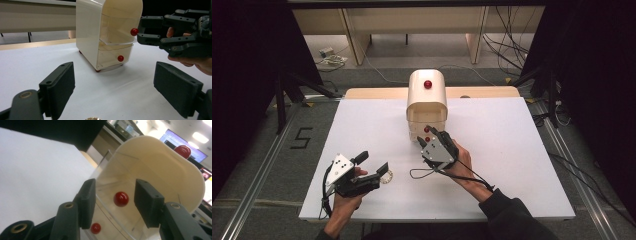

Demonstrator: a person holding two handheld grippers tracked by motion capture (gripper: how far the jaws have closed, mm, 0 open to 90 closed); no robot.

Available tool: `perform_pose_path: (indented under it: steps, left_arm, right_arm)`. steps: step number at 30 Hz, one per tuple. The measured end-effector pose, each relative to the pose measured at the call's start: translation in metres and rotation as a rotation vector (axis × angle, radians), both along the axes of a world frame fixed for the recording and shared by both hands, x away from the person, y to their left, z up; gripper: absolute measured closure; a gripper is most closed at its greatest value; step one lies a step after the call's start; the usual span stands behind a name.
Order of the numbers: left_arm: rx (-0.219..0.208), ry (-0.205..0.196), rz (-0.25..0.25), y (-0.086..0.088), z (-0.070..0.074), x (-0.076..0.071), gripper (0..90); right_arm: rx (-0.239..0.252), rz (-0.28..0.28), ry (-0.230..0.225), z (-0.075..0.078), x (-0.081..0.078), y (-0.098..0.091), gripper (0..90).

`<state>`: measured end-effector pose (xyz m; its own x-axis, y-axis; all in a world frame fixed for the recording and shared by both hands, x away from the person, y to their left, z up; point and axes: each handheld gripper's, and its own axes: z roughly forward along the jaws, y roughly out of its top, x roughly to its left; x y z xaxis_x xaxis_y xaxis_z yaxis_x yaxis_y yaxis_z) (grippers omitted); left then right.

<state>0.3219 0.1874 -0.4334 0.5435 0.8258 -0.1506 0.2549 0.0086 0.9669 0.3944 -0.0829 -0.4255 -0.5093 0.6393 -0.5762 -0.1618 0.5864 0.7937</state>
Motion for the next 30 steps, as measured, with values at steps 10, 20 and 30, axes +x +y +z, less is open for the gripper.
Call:
perform_pose_path:
  steps: [10, 20, 30]
  left_arm:
    - [0.0, 0.0, -0.001, 0.0, 0.0, 0.0, 16.5]
    - [-0.003, -0.002, -0.005, 0.0, 0.0, 0.0, 16.5]
    - [0.009, -0.005, -0.009, -0.001, 0.0, -0.001, 16.5]
  right_arm:
    - [0.112, 0.122, 0.128, 0.021, 0.003, -0.009, 44.9]
    - [0.168, 0.195, 0.166, 0.034, 0.002, -0.012, 40.6]
    - [0.259, 0.205, 0.247, 0.059, 0.015, -0.029, 38.6]
